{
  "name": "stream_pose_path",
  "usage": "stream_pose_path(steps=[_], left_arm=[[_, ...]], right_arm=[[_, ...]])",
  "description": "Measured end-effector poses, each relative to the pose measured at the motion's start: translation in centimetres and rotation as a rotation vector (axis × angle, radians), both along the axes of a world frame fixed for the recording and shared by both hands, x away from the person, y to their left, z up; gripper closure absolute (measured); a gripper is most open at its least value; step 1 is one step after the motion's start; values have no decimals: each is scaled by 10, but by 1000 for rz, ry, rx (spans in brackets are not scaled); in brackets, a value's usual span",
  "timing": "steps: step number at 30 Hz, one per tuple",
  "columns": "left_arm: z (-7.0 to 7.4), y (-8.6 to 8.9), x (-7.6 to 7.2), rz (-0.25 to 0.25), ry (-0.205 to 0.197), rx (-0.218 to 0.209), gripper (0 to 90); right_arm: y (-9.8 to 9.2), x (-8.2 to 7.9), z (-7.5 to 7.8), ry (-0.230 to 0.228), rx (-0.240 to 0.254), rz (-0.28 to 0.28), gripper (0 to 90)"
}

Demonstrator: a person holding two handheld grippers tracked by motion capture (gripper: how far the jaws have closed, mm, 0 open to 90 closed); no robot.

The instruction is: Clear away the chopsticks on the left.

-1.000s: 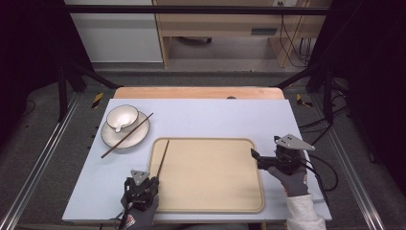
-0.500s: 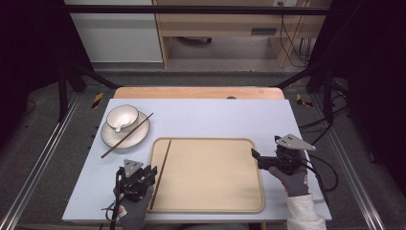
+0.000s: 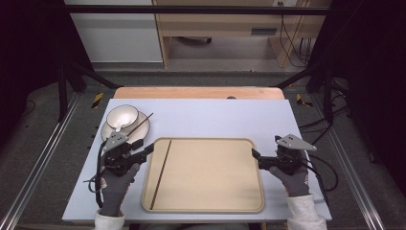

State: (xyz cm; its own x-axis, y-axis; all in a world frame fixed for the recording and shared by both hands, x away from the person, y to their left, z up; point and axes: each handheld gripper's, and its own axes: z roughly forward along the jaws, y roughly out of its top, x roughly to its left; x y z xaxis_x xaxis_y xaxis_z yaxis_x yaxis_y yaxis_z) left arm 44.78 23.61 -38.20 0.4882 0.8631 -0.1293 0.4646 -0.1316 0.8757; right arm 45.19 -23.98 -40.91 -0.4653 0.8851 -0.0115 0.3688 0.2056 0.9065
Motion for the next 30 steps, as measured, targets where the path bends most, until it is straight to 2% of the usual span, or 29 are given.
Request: stream_pose_path(steps=[5, 8, 10, 13, 15, 16, 19, 24, 28, 30], left_arm=[[4, 20, 11, -22, -7, 59, 421], [-3, 35, 15, -12, 0, 78, 389], [-9, 45, 17, 5, 15, 106, 376], [-20, 58, 21, 21, 37, 115, 364], [-24, 64, 24, 26, 49, 139, 357], [-25, 67, 25, 26, 50, 149, 355], [-30, 74, 34, 29, 57, 138, 348], [-38, 80, 45, 48, 66, 203, 342], [-42, 82, 54, 65, 89, 261, 347], [-46, 83, 59, 74, 98, 273, 368]], right_arm=[[0, 0, 0, 0, 2, 1, 27], [0, 0, 0, -2, 1, 1, 20], [0, 0, 0, -5, 5, -4, 20], [0, 0, 1, -9, 8, -8, 19], [0, 0, 0, -10, 9, -11, 18], [0, 0, 0, -10, 12, -14, 17], [1, 1, -1, -12, 11, -21, 20], [2, 1, -1, -11, 14, -20, 24], [2, 1, -1, -8, 15, -21, 36], [2, 1, -1, -5, 9, -18, 38]])
